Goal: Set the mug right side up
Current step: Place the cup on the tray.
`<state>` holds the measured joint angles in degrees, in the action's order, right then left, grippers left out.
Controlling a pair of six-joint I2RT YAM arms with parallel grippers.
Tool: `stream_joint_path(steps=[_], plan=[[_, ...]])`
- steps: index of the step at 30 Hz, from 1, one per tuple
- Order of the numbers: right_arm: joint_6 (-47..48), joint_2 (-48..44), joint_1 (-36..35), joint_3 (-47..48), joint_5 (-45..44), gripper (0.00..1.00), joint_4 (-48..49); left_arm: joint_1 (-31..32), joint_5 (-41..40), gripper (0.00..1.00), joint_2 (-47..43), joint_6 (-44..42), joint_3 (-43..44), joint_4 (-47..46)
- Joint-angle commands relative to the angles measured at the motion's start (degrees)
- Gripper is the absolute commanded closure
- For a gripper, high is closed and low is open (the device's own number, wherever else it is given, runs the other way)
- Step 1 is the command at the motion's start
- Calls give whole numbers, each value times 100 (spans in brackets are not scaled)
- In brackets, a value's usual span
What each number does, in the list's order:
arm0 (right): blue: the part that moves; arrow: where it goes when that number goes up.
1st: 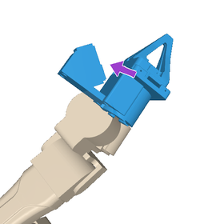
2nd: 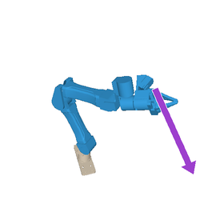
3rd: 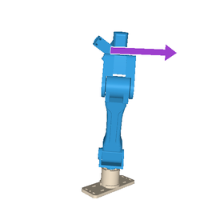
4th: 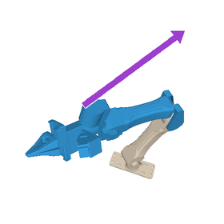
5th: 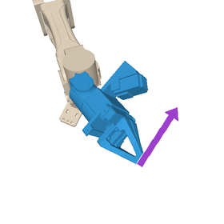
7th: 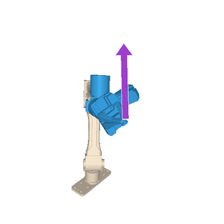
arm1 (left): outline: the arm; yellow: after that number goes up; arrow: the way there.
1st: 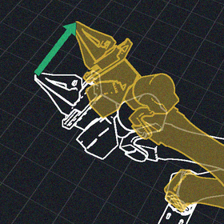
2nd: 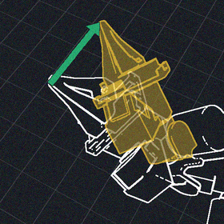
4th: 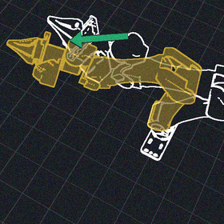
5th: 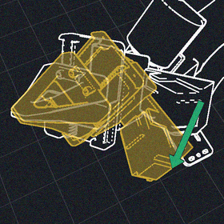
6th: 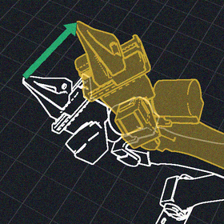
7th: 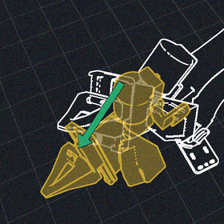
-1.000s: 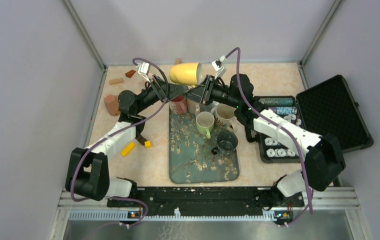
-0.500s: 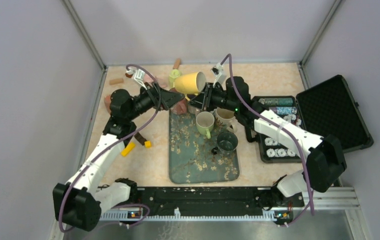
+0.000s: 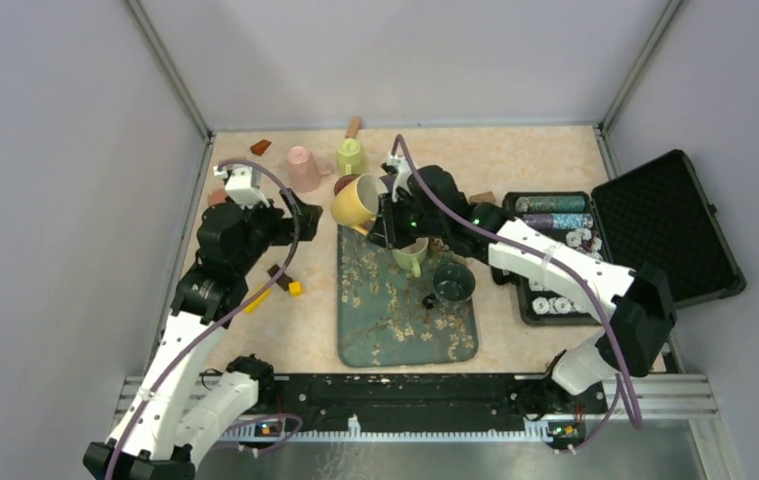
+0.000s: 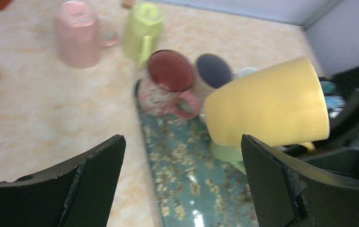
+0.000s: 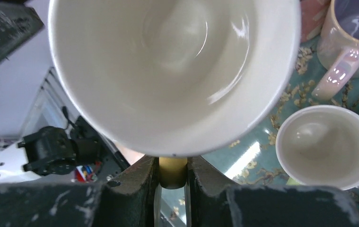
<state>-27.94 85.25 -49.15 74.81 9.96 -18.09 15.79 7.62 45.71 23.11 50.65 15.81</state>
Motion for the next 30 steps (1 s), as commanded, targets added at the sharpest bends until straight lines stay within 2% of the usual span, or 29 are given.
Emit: stream_joint_path(steps=[1,7,12,17,21,25,30], plan=[[359,324,-241,573,-590,100,-353,12,-1537,2,-185,-491,43,933],[411,1045,-543,1023,-1075,100,-895,12,-2171,2,-248,-485,-112,1355],[411,1489,-671,1163,-1402,100,-1005,11,-2189,2,-465,-493,-355,1345],[404,1564,-851,937,-2103,100,-712,11,-2061,2,-563,-458,-504,1270],[379,1296,-937,435,-2360,100,28,12,-2035,2,-532,-347,-567,1260],[513,927,-1030,-142,-2585,100,1056,3,-1578,2,-446,-145,-623,1168],[901,395,-1124,-1306,-2702,100,3243,-18,-601,2,-75,286,-621,1025]])
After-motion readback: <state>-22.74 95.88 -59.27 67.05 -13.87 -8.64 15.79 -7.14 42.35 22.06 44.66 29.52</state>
